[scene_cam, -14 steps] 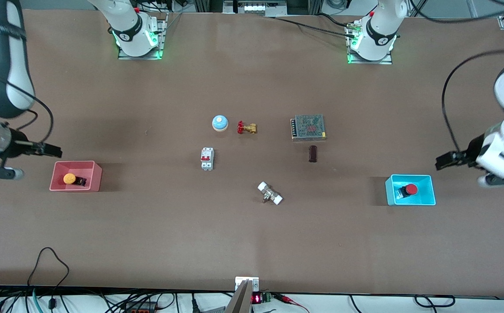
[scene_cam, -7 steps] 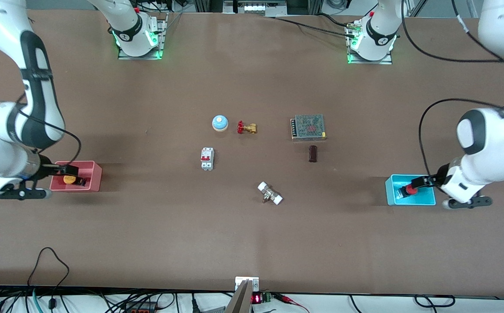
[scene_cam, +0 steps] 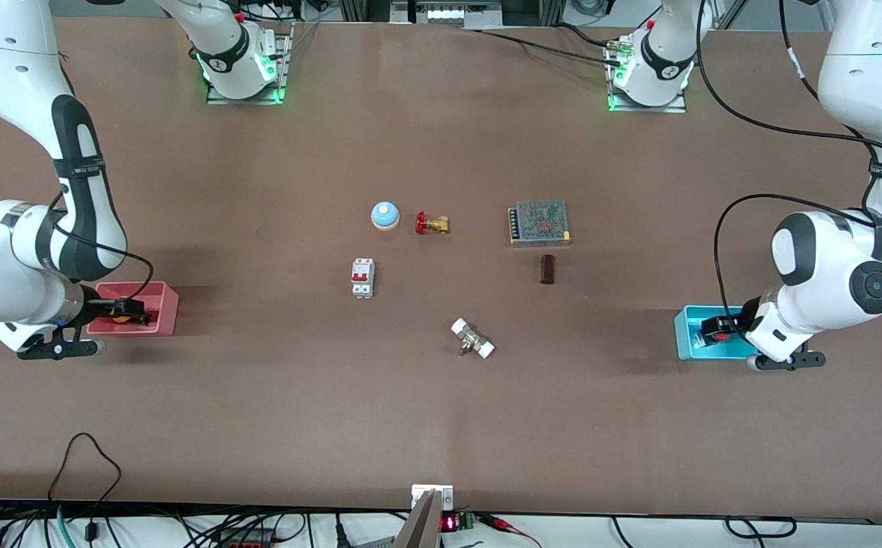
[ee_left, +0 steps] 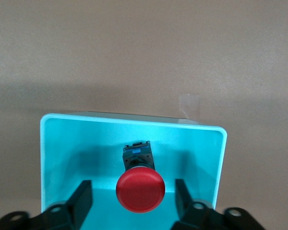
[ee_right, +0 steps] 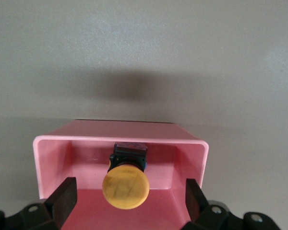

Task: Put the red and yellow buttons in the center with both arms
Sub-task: 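Close the right gripper on the yellow button while the left gripper grasps the red, then lift the yellow button toward center while the left gripper carries the red button, then set the red button down with the left gripper and withdraw it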

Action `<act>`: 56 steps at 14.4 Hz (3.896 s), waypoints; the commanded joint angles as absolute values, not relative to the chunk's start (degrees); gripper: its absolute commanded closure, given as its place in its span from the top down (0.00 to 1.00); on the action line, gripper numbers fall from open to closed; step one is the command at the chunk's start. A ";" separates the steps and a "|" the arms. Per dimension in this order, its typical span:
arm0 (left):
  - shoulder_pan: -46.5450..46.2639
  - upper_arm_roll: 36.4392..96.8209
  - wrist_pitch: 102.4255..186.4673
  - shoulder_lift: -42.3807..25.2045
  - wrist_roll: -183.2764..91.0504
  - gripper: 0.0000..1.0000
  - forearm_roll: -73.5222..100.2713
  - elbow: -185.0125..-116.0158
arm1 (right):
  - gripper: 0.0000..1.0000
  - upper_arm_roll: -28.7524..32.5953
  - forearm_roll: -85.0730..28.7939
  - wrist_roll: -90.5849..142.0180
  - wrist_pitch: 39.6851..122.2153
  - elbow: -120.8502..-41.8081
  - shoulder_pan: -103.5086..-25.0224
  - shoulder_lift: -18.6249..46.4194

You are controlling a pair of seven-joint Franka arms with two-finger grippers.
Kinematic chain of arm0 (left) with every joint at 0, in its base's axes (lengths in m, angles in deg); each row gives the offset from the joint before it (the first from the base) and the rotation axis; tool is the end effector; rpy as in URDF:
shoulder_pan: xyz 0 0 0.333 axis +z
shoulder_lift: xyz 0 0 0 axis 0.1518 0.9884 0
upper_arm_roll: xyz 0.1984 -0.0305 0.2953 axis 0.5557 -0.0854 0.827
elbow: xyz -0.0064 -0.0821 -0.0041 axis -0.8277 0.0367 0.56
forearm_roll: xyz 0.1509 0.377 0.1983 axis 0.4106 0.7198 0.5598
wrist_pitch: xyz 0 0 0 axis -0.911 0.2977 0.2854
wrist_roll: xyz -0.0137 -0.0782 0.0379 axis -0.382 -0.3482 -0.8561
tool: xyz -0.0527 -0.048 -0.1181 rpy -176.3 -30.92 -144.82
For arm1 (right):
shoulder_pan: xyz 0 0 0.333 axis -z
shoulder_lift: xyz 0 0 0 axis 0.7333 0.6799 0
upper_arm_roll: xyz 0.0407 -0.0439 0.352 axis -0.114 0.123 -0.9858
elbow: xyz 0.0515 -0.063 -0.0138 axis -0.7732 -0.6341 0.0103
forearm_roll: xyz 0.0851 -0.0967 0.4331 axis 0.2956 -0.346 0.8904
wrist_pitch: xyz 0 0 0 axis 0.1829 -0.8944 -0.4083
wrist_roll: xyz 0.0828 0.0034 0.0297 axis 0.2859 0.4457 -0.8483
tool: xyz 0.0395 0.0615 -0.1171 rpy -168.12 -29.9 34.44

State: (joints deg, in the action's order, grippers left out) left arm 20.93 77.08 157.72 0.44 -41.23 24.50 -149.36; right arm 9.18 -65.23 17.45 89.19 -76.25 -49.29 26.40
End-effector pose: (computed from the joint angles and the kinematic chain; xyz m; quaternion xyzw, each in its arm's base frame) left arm 0.7307 0.0652 0.1983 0.9982 0.0508 -0.0214 0.0254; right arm 0.7356 -0.1218 0.2156 0.9958 0.0419 -0.0591 0.0559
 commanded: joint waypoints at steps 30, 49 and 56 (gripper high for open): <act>-0.93 75.90 157.18 0.50 -74.28 0.29 23.60 -146.95 | 0.26 7.64 -62.72 18.08 70.01 -67.83 -53.48 18.56; 7.50 76.87 144.46 -12.40 -60.95 1.00 24.56 -144.84 | 0.27 7.46 -58.57 42.61 81.34 -68.26 -76.17 30.77; 13.38 76.78 133.91 -22.51 -49.52 1.00 24.56 -145.02 | 0.29 7.46 -58.57 42.70 81.70 -68.44 -76.17 32.00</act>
